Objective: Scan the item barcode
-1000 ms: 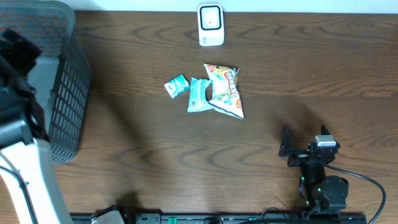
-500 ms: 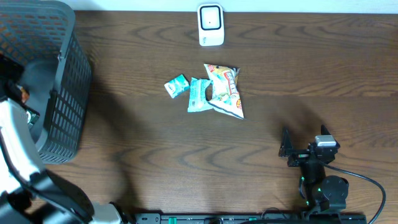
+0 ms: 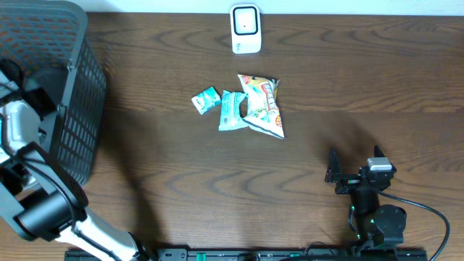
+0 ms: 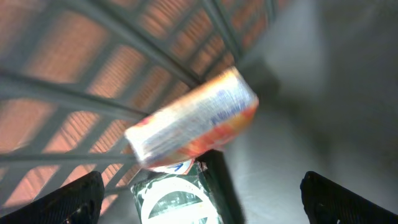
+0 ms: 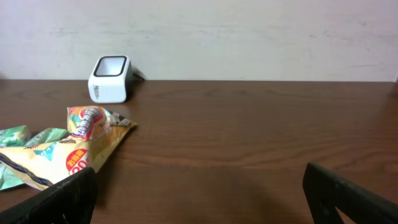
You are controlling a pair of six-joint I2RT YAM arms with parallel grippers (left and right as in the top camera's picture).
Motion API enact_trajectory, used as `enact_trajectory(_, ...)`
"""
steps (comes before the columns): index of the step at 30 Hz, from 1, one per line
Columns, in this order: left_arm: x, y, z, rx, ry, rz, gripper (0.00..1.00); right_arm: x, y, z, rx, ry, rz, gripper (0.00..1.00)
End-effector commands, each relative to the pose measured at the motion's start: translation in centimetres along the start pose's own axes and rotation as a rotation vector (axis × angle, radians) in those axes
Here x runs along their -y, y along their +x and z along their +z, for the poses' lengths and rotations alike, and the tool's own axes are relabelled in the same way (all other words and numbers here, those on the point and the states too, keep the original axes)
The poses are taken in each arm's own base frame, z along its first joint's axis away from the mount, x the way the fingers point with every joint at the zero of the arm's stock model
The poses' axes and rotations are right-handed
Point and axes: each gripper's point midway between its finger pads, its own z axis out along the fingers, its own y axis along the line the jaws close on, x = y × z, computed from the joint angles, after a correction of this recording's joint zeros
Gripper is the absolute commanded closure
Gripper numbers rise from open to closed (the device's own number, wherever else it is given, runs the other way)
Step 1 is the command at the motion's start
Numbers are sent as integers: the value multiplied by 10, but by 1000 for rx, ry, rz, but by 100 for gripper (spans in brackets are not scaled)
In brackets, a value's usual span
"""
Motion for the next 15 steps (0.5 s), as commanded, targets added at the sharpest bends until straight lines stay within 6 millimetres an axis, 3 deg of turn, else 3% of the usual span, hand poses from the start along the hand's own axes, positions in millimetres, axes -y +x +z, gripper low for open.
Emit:
enact_trajectory(1, -14, -2, 9, -15, -103, 209, 1, 2, 1, 0, -4, 9, 10, 1)
enact_trajectory(7, -15, -13, 10, 16, -132, 358, 1, 2, 1, 0, -4, 9, 10, 1)
enact_trajectory(15, 5, -24, 6, 67, -86, 489, 9, 2, 1, 0, -4, 9, 10, 1)
